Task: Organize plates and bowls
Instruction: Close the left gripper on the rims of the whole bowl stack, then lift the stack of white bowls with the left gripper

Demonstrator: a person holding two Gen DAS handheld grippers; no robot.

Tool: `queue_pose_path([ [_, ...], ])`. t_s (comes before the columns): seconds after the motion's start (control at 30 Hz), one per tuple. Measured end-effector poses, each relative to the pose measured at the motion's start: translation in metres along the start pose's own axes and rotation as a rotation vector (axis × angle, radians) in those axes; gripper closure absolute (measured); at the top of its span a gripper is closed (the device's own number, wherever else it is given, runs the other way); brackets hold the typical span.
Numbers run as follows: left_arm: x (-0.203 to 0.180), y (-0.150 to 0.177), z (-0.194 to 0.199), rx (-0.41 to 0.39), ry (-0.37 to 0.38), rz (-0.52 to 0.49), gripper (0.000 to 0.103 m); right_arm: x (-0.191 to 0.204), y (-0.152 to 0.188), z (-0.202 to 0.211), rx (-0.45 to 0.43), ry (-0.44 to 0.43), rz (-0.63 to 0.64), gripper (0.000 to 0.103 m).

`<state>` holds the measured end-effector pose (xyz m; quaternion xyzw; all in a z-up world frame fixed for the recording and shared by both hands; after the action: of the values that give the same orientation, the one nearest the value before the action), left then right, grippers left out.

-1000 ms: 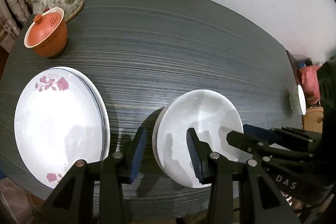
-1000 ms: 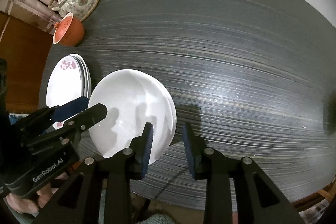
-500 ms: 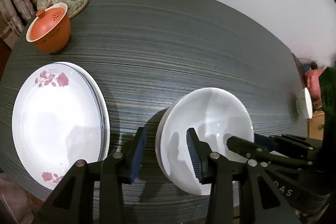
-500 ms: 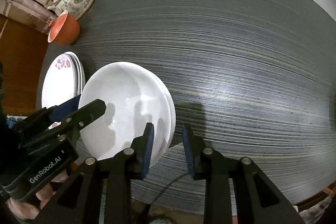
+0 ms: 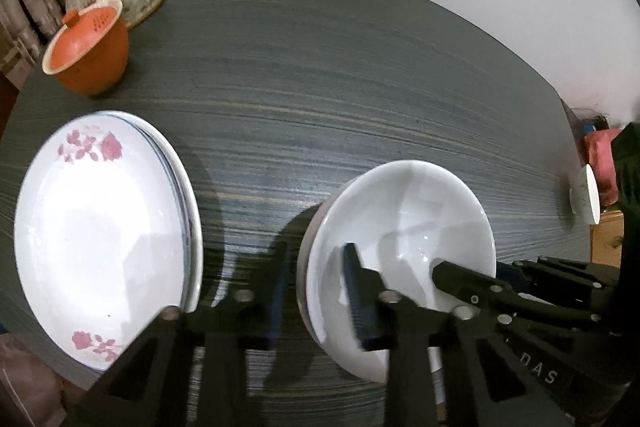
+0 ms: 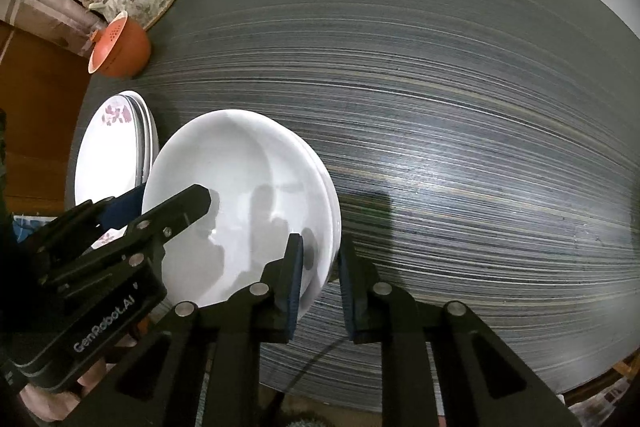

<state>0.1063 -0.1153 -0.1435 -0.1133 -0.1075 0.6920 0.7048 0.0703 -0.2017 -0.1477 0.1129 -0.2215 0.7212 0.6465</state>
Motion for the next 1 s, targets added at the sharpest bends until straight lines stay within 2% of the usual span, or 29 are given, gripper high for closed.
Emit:
queue_pose_path([
  [0.4,0.006,0.003,-0.01,0.049,0.06,0.038,0.081,-0.003,-0.001,0.0,0.006,-0.016,-0.02,0.087],
  [1.0,0.005,0.008,-0.006,0.03,0.051,0.025,0.083,-0.005,0.004,0.003,-0.01,-0.031,-0.028,0.084],
])
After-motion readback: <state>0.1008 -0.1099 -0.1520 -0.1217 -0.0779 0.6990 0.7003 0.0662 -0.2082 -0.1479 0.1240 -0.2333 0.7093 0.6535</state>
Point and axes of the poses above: each gripper's, at about its wrist camera, not at the fingertips, and z roughly against the way its jaws point, x to its left, y to its underside, the point moved 8 cm from there along -z, roughly the way its jaws point, and after that the axes turned 11 degrees about -y, right-handed, at the moved point
